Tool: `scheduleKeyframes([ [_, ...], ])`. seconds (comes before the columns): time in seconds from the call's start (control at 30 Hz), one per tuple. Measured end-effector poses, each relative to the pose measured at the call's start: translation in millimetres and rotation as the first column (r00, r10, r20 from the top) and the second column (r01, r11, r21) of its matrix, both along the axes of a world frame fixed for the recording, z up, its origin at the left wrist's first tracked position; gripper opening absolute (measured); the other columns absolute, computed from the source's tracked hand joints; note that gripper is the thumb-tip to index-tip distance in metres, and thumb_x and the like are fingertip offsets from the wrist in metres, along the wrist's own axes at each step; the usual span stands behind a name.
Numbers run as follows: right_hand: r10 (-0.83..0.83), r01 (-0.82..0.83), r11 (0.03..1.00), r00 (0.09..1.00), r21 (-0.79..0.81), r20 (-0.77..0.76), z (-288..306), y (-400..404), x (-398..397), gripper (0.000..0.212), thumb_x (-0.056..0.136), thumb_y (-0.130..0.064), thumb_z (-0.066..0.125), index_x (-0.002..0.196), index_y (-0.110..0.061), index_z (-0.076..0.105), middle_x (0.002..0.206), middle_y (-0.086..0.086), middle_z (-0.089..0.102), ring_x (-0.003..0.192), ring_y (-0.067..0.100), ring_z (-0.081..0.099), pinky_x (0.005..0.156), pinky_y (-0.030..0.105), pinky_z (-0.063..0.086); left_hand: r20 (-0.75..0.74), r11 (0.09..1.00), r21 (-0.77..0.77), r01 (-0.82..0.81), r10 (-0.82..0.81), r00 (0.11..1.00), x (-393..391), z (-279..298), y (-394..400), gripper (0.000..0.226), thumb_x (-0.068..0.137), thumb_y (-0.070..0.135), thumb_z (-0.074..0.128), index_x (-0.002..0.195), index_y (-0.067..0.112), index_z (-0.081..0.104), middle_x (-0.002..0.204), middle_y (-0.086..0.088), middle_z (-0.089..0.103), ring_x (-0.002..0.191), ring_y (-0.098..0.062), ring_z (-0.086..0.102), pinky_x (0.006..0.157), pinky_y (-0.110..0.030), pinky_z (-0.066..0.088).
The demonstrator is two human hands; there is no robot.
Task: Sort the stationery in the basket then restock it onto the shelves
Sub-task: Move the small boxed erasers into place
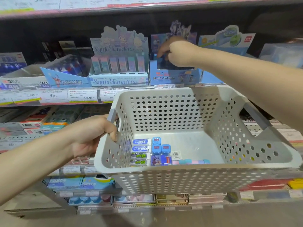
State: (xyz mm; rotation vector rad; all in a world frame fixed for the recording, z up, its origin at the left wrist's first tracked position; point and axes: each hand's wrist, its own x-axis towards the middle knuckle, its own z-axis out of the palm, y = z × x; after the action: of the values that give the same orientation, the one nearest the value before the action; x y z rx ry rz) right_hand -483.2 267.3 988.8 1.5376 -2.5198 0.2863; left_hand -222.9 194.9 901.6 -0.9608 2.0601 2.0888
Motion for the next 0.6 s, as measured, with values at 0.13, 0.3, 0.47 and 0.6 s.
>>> scheduleKeyframes([
  [0.13,0.1,-0.114,0.928,0.993,-0.355,-0.058,-23.5,19.6,6.2,0.045,0.082,0.004,0.036,0.12,-0.006,0.057,0.121,0.013,0.057,0.11,0.027,0.054,0.094,0.037,0.044,-0.005,1.0,-0.014,-0.002,0.002,1.0,-3.3,-0.7,0.8,0.071,0.047,-0.005,0.045,0.116,0.006,0.059,0.084,-0.024,0.065,0.063,-0.033,0.064,0.052,-0.035,0.055],
  [0.3,0.349,-0.354,0.882,0.934,-0.311,-0.074,-62.4,60.2,54.8,0.019,0.074,-0.007,0.042,0.068,-0.007,0.06,0.067,0.007,0.062,0.064,0.023,0.053,0.063,0.032,0.046,-0.006,1.0,-0.02,0.005,-0.006,1.0,-6.4,-2.3,-1.7,0.072,0.047,-0.005,0.047,0.116,0.009,0.061,0.089,-0.024,0.066,0.066,-0.032,0.065,0.053,-0.034,0.055],
  [0.47,0.148,-0.228,0.799,0.971,0.557,0.185,-116.9,62.8,65.5,0.023,0.08,-0.035,0.067,0.086,-0.013,0.068,0.082,0.001,0.069,0.076,0.022,0.062,0.064,0.025,0.045,-0.009,0.999,-0.036,0.027,-0.028,1.0,-11.0,-4.0,1.4,0.061,0.046,-0.005,0.047,0.103,0.009,0.065,0.083,-0.02,0.067,0.064,-0.031,0.066,0.052,-0.035,0.056],
  [0.6,0.074,-0.215,0.743,0.967,0.634,0.243,-144.6,53.3,62.7,0.062,0.066,-0.047,0.079,0.11,-0.005,0.066,0.097,0.007,0.073,0.09,0.023,0.069,0.067,0.026,0.049,-0.004,0.997,-0.064,0.037,-0.038,0.999,-12.2,-2.5,6.3,0.059,0.045,-0.005,0.047,0.1,0.007,0.064,0.081,-0.021,0.063,0.064,-0.031,0.062,0.055,-0.033,0.055],
])
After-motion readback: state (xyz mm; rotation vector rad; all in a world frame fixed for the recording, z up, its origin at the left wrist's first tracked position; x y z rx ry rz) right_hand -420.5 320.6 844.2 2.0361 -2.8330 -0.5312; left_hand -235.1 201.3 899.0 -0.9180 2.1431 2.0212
